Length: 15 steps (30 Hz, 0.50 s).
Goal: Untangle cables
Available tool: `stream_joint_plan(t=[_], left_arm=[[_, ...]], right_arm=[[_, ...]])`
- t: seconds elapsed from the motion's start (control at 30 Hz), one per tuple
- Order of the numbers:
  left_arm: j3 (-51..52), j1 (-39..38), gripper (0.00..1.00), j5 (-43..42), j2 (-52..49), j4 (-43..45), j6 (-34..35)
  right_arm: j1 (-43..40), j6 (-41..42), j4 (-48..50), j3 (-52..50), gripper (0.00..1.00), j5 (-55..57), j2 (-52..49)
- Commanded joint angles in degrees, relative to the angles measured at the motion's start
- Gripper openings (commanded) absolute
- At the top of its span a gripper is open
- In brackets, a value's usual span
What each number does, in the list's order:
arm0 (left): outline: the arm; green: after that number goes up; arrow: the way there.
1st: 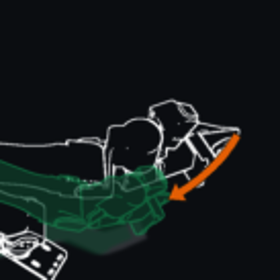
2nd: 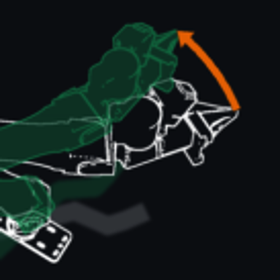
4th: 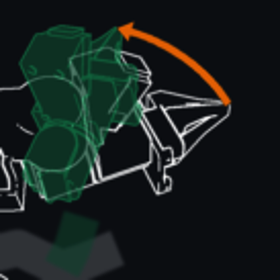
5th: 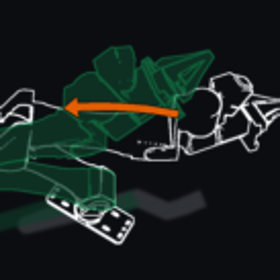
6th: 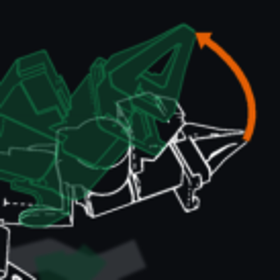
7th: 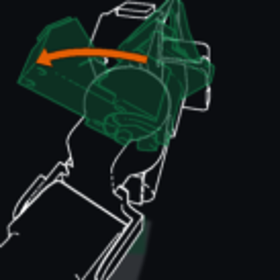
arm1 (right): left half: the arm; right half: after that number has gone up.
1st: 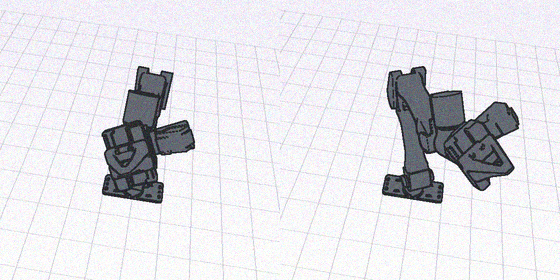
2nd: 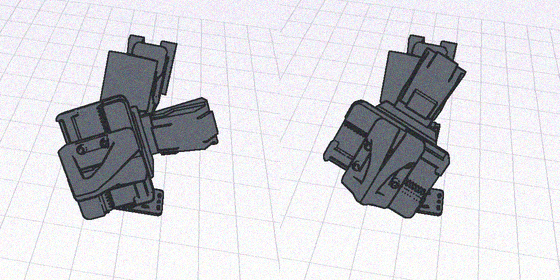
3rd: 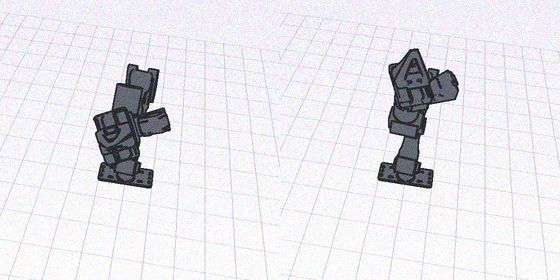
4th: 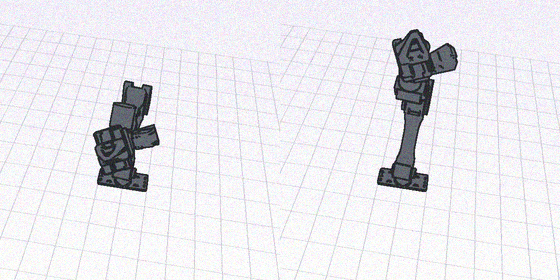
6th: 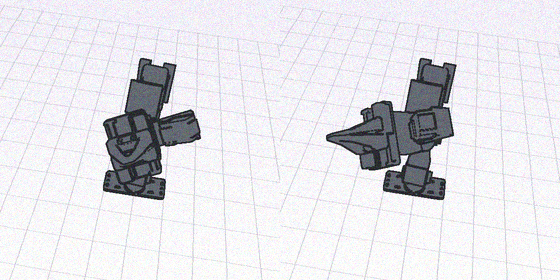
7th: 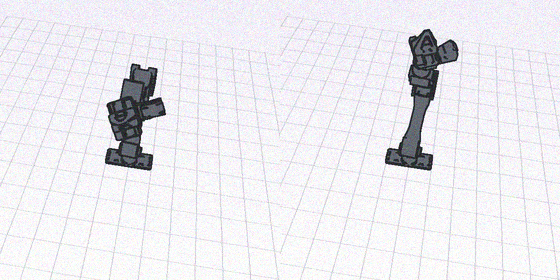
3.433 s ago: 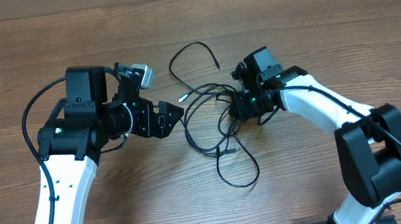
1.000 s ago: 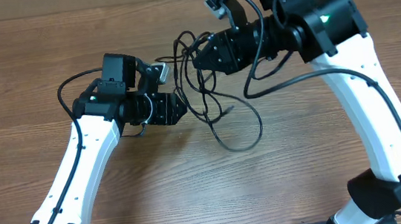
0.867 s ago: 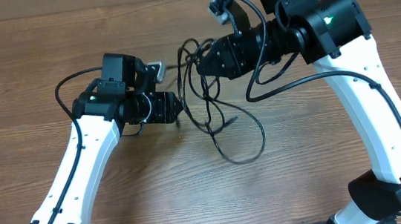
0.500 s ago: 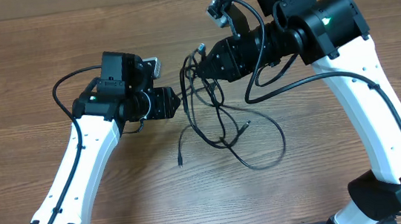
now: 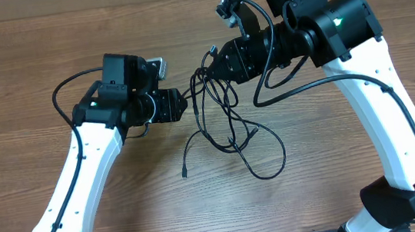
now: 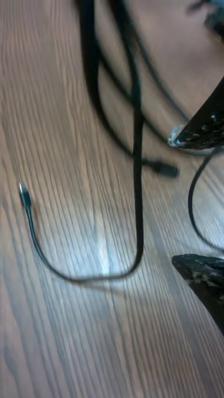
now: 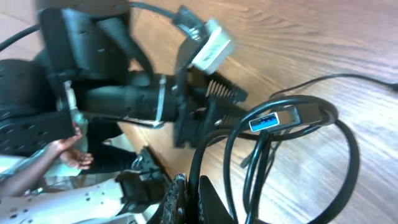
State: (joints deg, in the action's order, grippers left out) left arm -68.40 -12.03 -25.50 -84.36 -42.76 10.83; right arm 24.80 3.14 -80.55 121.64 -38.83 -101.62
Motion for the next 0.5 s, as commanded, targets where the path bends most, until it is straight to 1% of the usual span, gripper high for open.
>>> stream_joint_plan(t=[0.0,0.1,0.3,0.37,0.47], left_arm=[[-0.87,-0.37,0.53,-9.88,3.04,1.49,0.68],[-0.87,-0.39,0.55,-13.03,4.57,3.43,0.31],[-0.85,-0.57,0.55,-12.9,5.31,5.03,0.17],[-0.85,-0.85,0.55,-12.87,5.29,4.92,-0.98],[-0.85,-1.31,0.55,-12.39,5.29,4.96,-1.84]], right_arm=[[0.22,-0.35,0.61,1.97,0.04,2.25,1.55],[0.35,-0.17,0.68,1.97,0.04,-1.38,1.55],[0.35,-0.15,1.97,1.99,0.04,-12.52,1.55],[0.35,0.24,3.1,1.99,0.04,-17.25,1.55],[0.35,2.45,4.48,1.99,0.04,-22.58,1.55]])
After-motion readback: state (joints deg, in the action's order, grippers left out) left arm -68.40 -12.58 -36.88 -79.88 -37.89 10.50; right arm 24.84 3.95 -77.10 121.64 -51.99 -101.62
